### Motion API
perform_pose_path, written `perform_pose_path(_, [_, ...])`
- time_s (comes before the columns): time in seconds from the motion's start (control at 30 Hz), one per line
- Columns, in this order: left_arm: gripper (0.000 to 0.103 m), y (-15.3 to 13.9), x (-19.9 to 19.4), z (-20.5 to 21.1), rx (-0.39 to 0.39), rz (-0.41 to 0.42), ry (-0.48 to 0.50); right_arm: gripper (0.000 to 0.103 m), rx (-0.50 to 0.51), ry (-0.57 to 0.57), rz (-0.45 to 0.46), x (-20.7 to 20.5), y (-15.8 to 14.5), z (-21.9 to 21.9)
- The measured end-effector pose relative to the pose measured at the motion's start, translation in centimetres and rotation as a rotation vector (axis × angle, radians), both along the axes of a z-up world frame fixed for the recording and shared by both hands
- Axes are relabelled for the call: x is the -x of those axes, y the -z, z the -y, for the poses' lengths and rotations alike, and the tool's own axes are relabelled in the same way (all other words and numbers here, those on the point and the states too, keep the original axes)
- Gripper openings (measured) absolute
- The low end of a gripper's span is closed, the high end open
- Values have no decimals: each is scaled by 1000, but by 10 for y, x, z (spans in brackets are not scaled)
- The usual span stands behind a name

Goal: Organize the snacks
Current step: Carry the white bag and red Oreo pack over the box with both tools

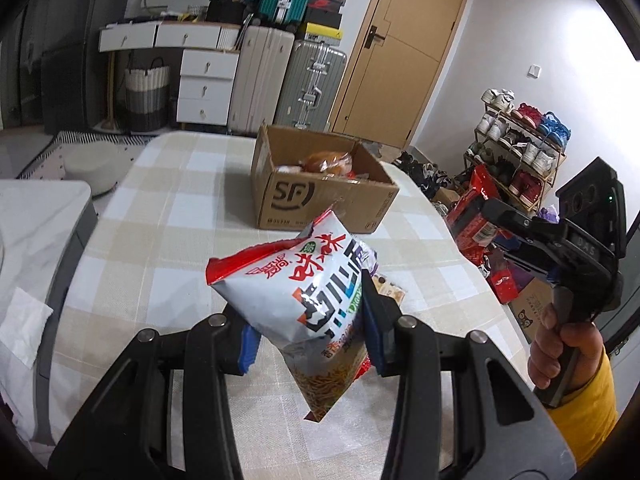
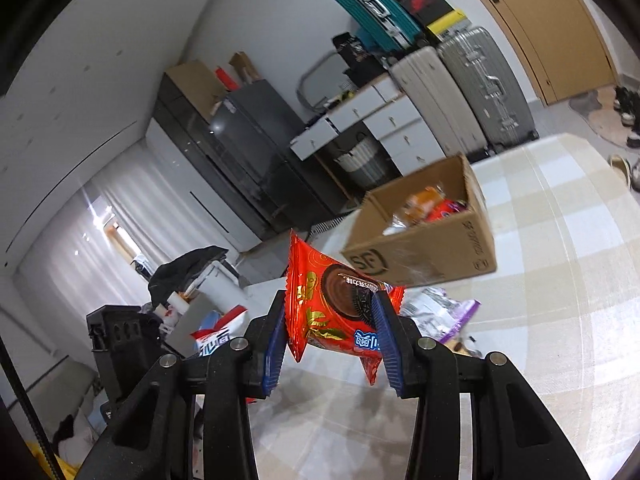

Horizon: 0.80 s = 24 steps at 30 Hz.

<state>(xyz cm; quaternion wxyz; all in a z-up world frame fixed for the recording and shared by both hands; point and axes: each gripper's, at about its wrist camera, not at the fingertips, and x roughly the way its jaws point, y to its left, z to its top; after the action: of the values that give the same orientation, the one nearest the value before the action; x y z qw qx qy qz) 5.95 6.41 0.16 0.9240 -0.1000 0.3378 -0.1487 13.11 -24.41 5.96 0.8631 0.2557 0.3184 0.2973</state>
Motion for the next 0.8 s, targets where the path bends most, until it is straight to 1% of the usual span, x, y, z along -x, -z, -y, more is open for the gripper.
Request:
perform_pose_path(0.13, [39, -16, 12, 0, -2, 43, 12, 42, 5, -14, 32, 11, -16, -5])
perform_pose_path(0.3, [39, -30, 22, -5, -2, 69, 3, 42, -2, -30, 70, 24, -34, -10])
perform_pose_path(0.47, [39, -45, 32, -9, 3, 94, -2, 42, -3, -42, 87, 31, -40, -13])
perform_pose_path(0.57, [39, -50, 31, -12, 36, 88, 14, 42, -4, -40, 97, 32, -45, -13])
perform_pose_path(0.73, [39, -59, 20, -15, 54, 78, 35, 42, -20, -29, 117, 27, -54, -8])
perform_pose_path(0.8, [39, -63, 14, -15, 52, 80, 29, 42, -17, -30, 128, 23, -59, -7])
